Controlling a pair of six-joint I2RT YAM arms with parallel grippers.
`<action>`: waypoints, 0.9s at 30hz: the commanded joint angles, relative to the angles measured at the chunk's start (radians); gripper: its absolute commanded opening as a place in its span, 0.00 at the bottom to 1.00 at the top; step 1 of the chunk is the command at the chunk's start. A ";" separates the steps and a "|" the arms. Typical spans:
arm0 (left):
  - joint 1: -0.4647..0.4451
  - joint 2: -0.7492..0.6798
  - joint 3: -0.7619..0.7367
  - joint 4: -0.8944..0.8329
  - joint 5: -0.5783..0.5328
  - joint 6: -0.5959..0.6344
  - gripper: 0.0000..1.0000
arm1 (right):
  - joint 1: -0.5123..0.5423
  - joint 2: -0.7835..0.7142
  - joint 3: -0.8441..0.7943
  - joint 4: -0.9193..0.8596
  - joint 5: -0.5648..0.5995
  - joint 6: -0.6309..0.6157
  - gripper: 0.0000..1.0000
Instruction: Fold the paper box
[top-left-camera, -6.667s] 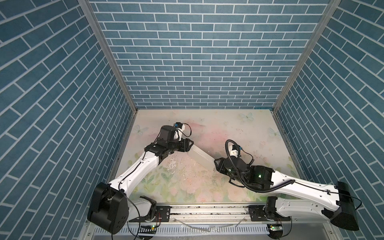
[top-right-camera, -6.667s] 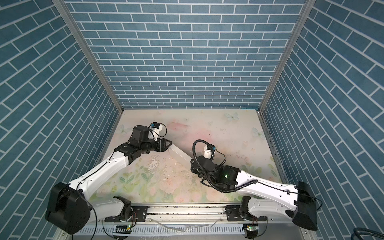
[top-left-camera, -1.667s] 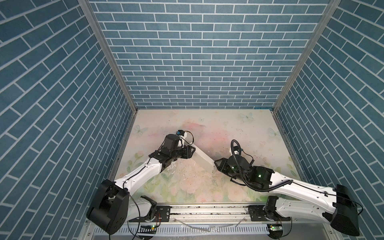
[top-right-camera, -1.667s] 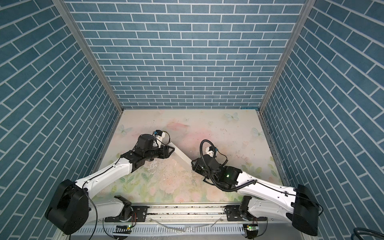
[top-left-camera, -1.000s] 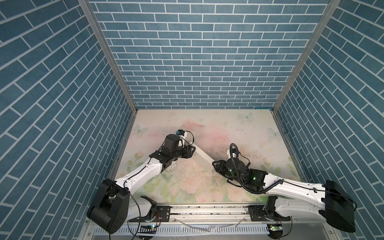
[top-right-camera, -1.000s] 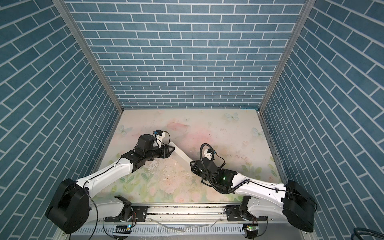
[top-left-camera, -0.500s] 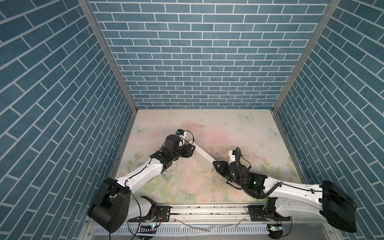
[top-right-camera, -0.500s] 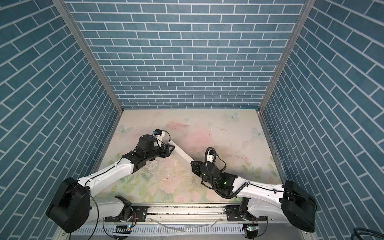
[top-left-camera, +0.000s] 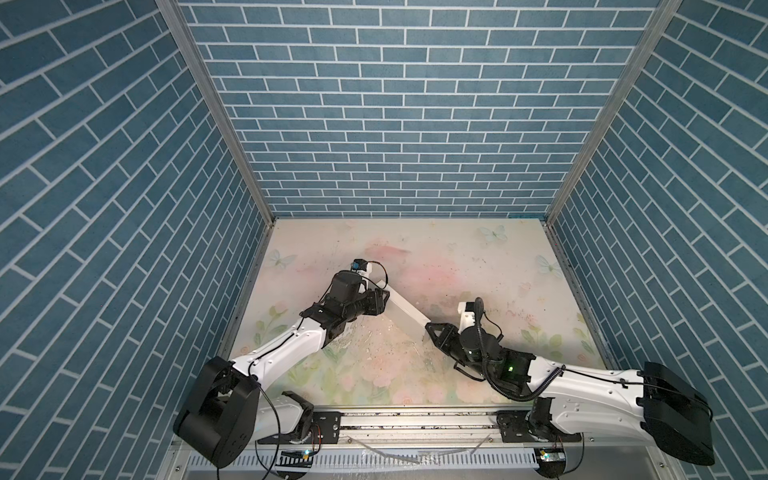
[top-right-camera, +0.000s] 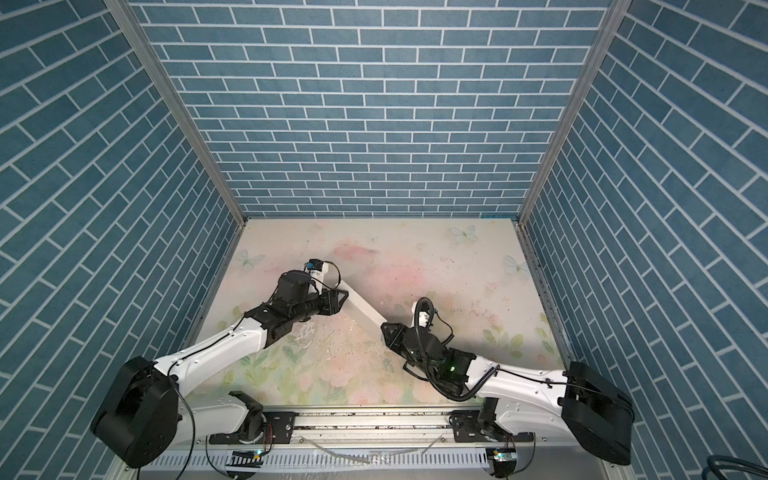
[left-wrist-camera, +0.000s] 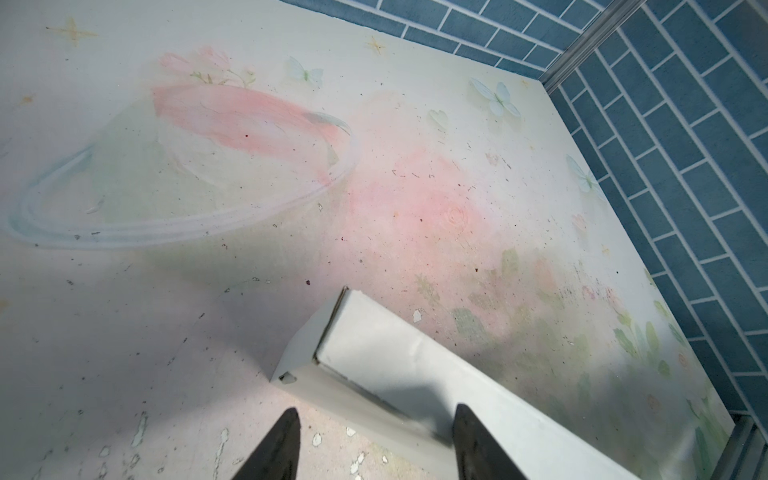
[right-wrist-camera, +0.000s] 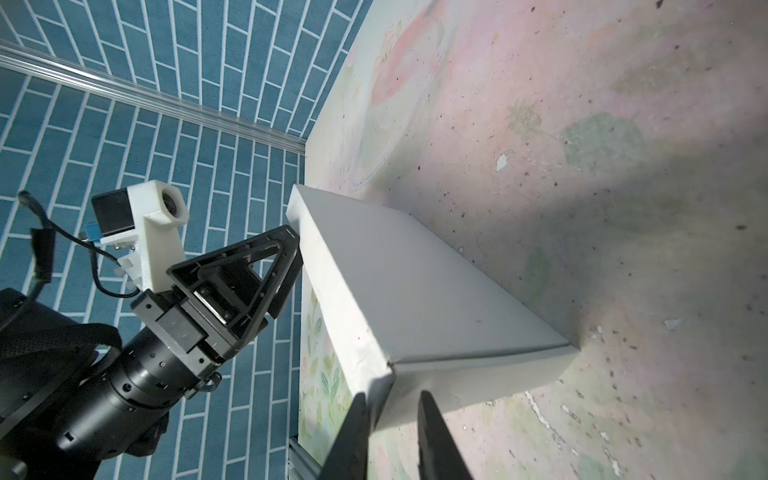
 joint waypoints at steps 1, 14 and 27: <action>-0.007 0.001 -0.008 -0.169 -0.035 0.012 0.62 | 0.004 -0.067 -0.003 -0.176 0.029 -0.045 0.30; -0.003 -0.019 0.164 -0.267 -0.005 0.077 0.70 | 0.001 -0.158 0.163 -0.442 0.040 -0.122 0.37; 0.043 0.083 0.261 -0.286 0.095 0.177 0.70 | -0.002 0.001 0.150 -0.241 0.016 -0.092 0.40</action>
